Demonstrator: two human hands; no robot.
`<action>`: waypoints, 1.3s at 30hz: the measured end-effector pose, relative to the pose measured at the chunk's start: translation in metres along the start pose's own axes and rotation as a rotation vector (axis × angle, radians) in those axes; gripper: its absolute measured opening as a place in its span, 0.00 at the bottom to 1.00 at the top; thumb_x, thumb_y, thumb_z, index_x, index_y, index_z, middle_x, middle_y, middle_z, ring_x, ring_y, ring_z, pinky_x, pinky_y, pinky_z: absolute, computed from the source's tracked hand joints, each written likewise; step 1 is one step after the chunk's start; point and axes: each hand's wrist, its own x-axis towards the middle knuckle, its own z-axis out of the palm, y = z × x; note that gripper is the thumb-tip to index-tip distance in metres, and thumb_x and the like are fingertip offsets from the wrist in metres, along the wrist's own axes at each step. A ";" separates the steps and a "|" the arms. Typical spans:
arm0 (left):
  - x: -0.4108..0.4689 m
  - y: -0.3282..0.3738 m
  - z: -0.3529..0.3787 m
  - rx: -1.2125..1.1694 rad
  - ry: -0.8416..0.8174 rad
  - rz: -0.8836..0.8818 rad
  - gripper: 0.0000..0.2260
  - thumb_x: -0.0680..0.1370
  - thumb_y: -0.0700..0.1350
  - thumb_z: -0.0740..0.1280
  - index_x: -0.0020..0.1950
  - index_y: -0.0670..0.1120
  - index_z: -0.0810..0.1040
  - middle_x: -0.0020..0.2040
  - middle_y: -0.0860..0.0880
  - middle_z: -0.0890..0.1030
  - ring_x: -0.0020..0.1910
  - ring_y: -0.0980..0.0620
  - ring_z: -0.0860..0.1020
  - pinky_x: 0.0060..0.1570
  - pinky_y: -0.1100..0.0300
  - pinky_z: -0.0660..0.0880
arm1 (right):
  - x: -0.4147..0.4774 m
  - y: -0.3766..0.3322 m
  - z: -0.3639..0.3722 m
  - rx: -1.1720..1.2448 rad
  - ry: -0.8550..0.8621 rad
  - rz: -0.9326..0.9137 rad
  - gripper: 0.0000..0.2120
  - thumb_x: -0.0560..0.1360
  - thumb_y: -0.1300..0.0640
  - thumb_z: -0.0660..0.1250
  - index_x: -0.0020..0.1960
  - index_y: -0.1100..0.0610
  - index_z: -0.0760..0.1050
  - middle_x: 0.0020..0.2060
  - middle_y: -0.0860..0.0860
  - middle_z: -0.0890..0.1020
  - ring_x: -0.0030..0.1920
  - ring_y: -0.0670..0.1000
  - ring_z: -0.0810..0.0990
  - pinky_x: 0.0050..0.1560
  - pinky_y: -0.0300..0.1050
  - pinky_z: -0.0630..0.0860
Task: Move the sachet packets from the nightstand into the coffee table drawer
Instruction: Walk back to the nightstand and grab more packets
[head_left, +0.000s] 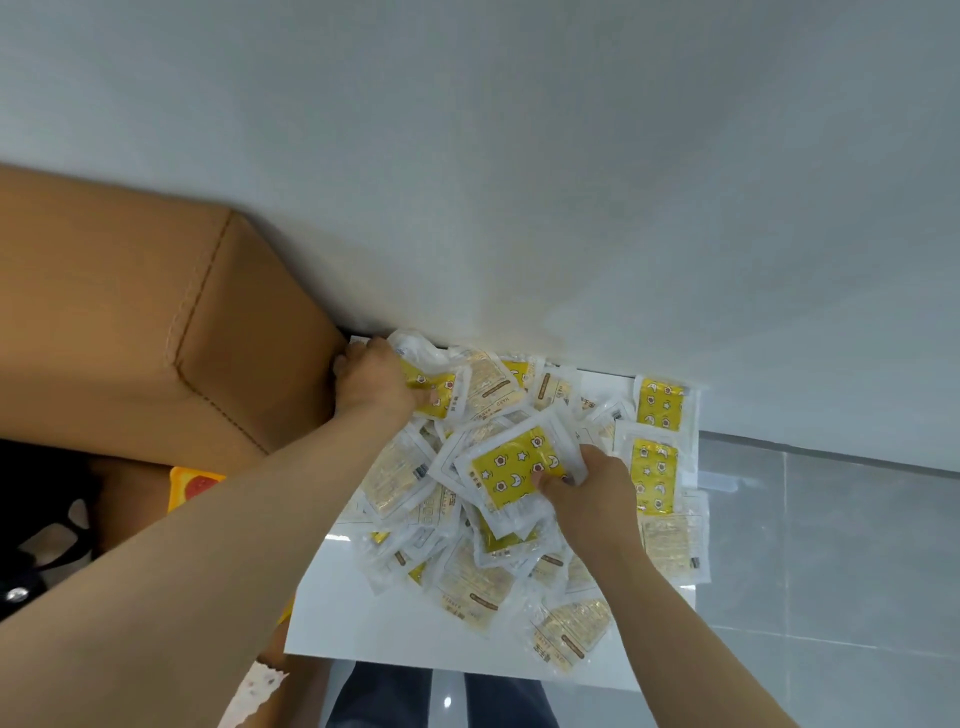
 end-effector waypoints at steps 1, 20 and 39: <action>-0.001 -0.001 -0.001 -0.044 -0.009 -0.002 0.36 0.64 0.58 0.78 0.63 0.41 0.69 0.63 0.41 0.72 0.61 0.43 0.73 0.56 0.52 0.71 | 0.000 0.001 0.002 0.024 0.019 0.017 0.07 0.71 0.59 0.73 0.43 0.61 0.77 0.40 0.58 0.80 0.32 0.52 0.77 0.27 0.35 0.68; -0.069 -0.033 -0.052 -0.562 -0.002 0.128 0.18 0.69 0.45 0.77 0.56 0.44 0.78 0.49 0.49 0.82 0.46 0.51 0.79 0.40 0.62 0.72 | -0.037 -0.040 -0.038 0.178 0.178 -0.055 0.06 0.72 0.58 0.73 0.44 0.58 0.76 0.34 0.51 0.78 0.32 0.48 0.74 0.32 0.38 0.69; -0.209 0.001 -0.189 -0.602 -0.097 0.321 0.13 0.68 0.43 0.77 0.48 0.52 0.77 0.41 0.56 0.79 0.42 0.55 0.77 0.35 0.69 0.69 | -0.192 -0.114 -0.139 0.185 0.384 -0.141 0.06 0.71 0.61 0.72 0.44 0.57 0.75 0.36 0.53 0.79 0.35 0.49 0.77 0.31 0.38 0.68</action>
